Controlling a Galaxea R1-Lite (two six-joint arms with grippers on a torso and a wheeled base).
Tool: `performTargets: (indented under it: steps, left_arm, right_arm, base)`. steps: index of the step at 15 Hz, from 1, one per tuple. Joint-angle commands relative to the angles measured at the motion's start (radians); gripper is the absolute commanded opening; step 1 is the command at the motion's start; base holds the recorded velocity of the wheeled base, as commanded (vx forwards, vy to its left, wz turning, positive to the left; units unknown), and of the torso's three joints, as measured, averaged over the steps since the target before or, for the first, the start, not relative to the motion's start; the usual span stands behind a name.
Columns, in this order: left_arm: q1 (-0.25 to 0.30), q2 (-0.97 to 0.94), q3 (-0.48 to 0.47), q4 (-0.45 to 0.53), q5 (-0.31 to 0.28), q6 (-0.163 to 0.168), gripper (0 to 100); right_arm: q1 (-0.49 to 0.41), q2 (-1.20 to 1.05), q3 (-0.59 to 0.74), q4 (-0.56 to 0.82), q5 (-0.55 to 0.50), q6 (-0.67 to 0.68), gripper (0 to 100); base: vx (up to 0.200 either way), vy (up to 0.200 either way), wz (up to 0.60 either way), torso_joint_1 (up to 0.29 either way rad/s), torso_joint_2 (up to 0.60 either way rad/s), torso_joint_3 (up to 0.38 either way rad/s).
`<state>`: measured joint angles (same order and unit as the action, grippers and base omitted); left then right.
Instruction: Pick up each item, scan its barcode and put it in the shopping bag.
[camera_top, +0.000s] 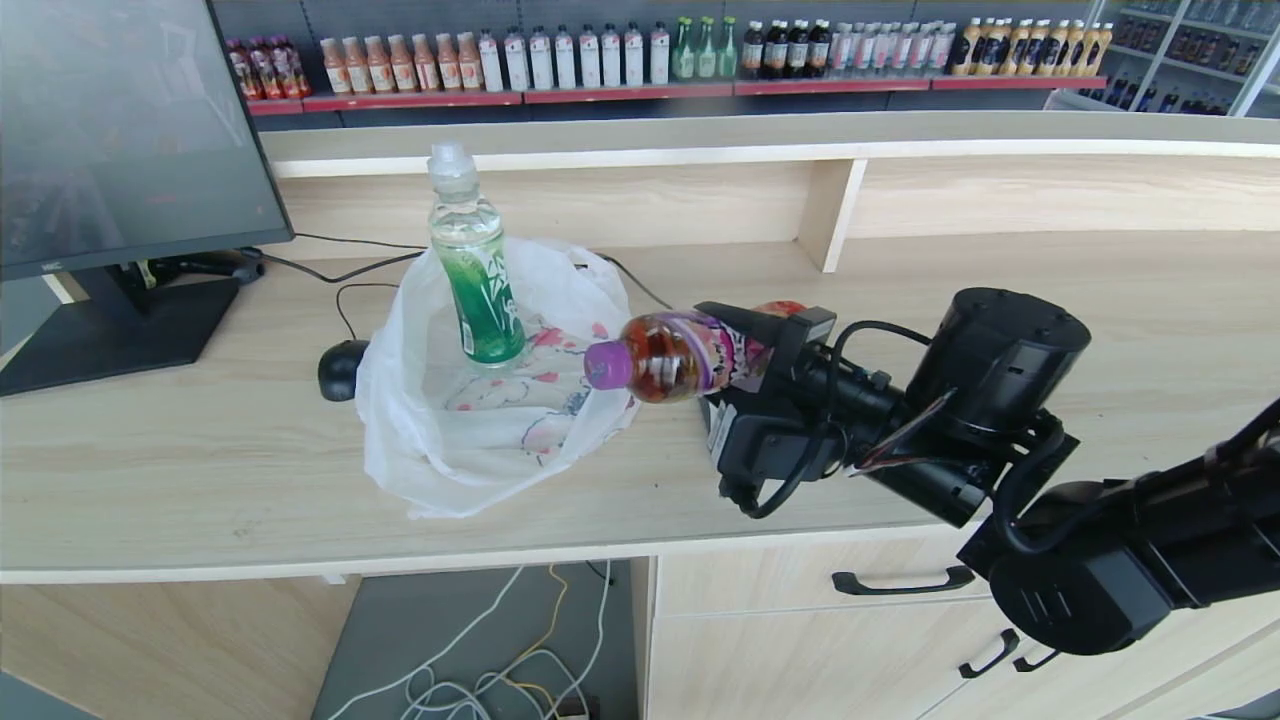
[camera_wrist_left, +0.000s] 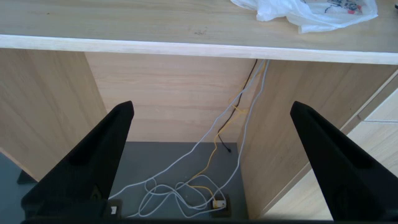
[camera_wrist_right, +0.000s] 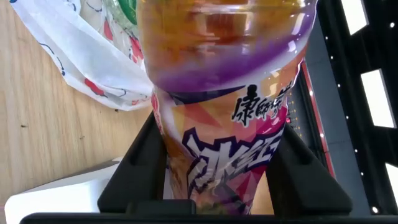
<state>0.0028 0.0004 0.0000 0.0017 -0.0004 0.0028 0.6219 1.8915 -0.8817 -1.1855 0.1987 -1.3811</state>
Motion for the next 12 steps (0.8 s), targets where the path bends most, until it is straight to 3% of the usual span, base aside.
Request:
performTargets:
  steps: [1,12]
  left_arm:
    - [0.000,0.000,0.000,0.000,0.000,0.000,100]
    - [0.000,0.000,0.000,0.000,0.000,0.000,100]
  right_arm:
    - [0.001,0.006,-0.008,0.000,0.001,0.000,0]
    - [-0.007,0.011,-0.023,0.000,0.001,0.004,0]
  base:
    - [0.000,0.000,0.00,0.000,0.00,0.000]
    - [0.000,0.000,0.00,0.000,0.00,0.000]
